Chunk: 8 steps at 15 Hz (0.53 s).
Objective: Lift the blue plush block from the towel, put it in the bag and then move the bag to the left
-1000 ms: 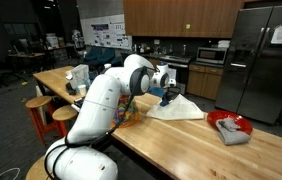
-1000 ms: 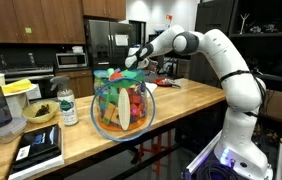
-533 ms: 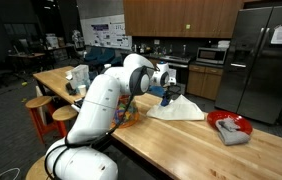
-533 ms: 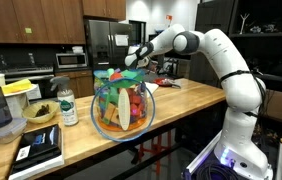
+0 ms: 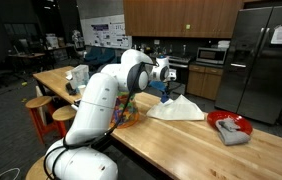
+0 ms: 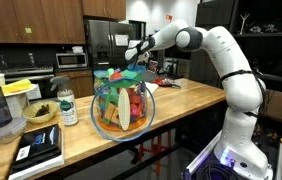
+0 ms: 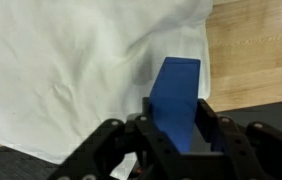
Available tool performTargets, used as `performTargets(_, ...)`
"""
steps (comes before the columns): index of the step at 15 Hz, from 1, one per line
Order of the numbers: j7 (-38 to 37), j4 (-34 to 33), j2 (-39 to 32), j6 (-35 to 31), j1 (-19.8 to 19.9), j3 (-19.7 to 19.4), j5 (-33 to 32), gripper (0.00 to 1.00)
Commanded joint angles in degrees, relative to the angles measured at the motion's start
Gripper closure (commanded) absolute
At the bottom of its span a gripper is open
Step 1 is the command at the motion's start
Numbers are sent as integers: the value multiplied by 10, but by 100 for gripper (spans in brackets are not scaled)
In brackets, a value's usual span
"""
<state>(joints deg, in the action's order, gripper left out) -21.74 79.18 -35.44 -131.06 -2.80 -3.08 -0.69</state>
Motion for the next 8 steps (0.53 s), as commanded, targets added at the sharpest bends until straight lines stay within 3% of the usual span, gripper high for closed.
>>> performTargets(1, 21, 5, 29, 26, -4, -5, -5, 80)
performTargets(8, 49, 16, 83, 35, -8, -5, -36, 80)
